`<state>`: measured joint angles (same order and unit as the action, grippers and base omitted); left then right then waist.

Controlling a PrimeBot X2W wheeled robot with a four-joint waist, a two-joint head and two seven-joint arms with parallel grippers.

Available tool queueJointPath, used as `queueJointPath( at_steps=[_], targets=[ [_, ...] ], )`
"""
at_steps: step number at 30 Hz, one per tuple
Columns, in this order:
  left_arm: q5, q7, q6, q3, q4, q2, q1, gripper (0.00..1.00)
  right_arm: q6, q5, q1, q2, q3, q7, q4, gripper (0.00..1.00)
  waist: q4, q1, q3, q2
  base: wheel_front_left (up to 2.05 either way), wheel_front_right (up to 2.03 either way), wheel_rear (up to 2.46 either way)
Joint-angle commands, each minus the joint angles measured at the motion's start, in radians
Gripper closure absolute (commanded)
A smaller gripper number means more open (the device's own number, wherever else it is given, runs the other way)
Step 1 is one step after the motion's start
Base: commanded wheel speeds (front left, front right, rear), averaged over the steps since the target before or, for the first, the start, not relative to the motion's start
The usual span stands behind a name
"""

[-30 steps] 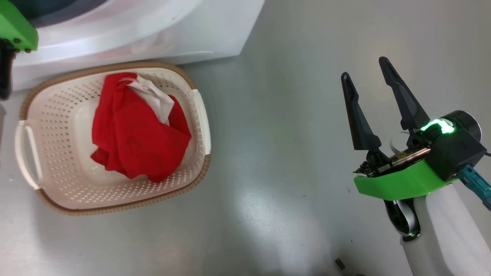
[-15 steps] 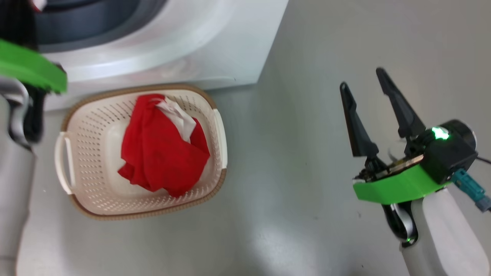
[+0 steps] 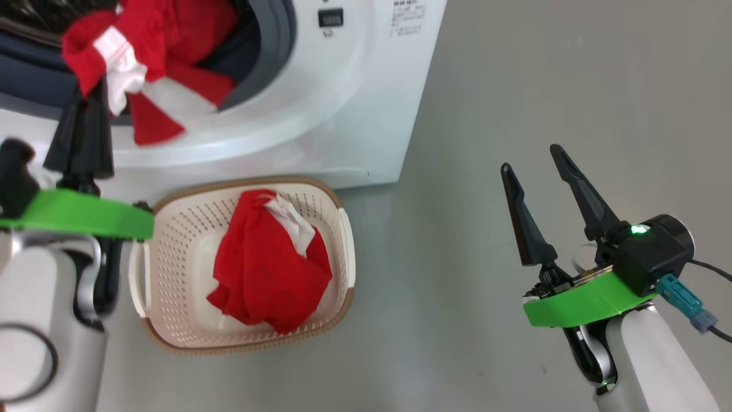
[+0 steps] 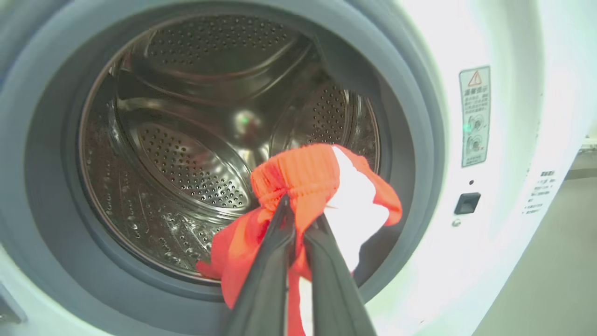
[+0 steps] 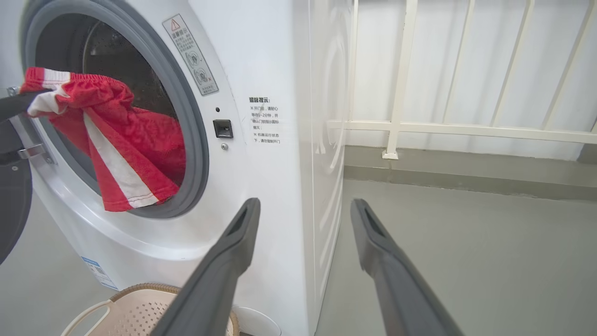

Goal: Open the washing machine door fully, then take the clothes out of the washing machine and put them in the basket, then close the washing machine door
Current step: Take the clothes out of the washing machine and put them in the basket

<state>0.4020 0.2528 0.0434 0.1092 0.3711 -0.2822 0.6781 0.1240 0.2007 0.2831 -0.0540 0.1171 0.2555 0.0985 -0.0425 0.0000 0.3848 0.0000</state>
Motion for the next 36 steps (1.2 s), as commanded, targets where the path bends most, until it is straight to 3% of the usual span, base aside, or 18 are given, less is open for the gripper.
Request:
queueJointPath(
  at_steps=[1,12,22,29,36],
  targets=[
    [-0.013,0.009,-0.006,-0.049,-0.057,-0.029,-0.027,1.0,0.007,0.019,-0.02,0.004,0.027,0.006,-0.021,0.0,0.007,0.0,-0.05,0.0,0.0,0.0,0.0],
    [-0.074,0.009,-0.019,-0.13,-0.337,0.041,-0.237,1.0,0.007,0.034,-0.075,0.004,0.022,0.006,-0.004,0.0,0.004,0.0,-0.147,0.0,0.0,0.0,0.0],
    [-0.103,0.009,-0.018,-0.153,-0.531,0.088,-0.371,1.0,0.007,0.042,-0.085,0.004,0.034,0.006,-0.002,0.0,-0.001,0.0,-0.17,0.0,0.0,0.0,0.0],
    [-0.04,0.009,0.0,-0.135,-0.461,0.149,-0.45,1.0,0.007,0.037,-0.086,0.004,0.032,0.006,-0.006,0.0,-0.005,0.0,-0.144,0.0,0.0,0.0,0.0],
    [0.014,0.007,0.018,-0.122,-0.283,0.174,-0.433,1.0,0.007,0.031,-0.074,0.004,0.033,0.006,-0.017,0.0,-0.011,0.0,-0.078,0.0,0.0,0.0,0.0]
  ],
)
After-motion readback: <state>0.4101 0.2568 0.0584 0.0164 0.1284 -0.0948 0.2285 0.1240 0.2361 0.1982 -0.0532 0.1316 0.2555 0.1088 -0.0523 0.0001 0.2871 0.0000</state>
